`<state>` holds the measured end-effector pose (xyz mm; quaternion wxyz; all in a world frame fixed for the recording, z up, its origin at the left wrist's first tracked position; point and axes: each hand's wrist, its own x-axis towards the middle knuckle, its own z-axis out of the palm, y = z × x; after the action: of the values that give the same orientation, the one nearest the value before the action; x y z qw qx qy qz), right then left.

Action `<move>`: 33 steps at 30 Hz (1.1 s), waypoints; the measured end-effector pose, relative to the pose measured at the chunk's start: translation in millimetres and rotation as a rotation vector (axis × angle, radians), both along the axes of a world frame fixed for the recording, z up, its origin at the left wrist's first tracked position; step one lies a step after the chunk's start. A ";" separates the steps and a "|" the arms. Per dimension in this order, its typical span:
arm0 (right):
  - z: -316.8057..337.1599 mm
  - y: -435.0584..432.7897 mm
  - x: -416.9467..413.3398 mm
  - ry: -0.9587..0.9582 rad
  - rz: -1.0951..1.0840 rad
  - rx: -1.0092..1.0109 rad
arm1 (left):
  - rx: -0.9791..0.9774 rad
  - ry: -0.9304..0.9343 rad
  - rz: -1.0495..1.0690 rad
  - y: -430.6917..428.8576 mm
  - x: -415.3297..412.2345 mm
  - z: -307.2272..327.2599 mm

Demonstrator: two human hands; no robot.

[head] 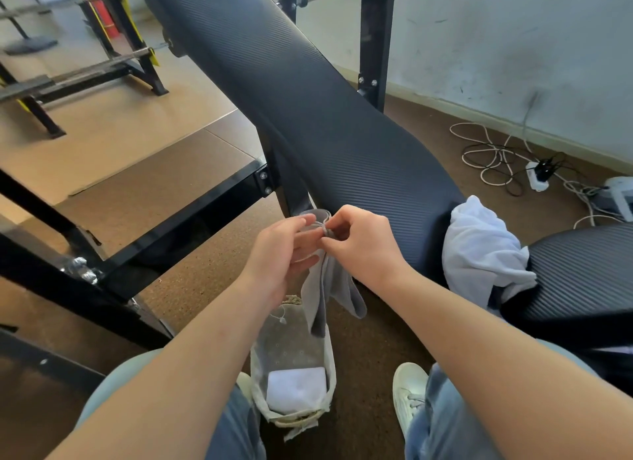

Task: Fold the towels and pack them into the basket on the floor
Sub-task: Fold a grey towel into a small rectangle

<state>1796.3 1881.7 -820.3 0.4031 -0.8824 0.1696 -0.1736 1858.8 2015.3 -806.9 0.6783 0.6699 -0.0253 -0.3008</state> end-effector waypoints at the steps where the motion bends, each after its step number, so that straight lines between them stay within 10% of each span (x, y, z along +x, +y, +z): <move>1: 1.6 -2.0 -0.4 0.002 0.002 0.003 | 0.021 -0.008 -0.014 -0.1 1.5 1.1; 20: 7.4 -26.2 -23.0 0.100 0.227 -0.022 | 0.592 0.030 -0.053 25.6 24.5 -19.6; 33: 1.2 -30.4 -28.4 0.204 0.213 -0.177 | 0.460 -0.308 0.115 28.8 16.9 0.3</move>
<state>1767.9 1851.2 -819.1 0.3205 -0.9405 0.0992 -0.0537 1875.7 2044.1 -806.6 0.5124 0.8445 -0.0209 -0.1542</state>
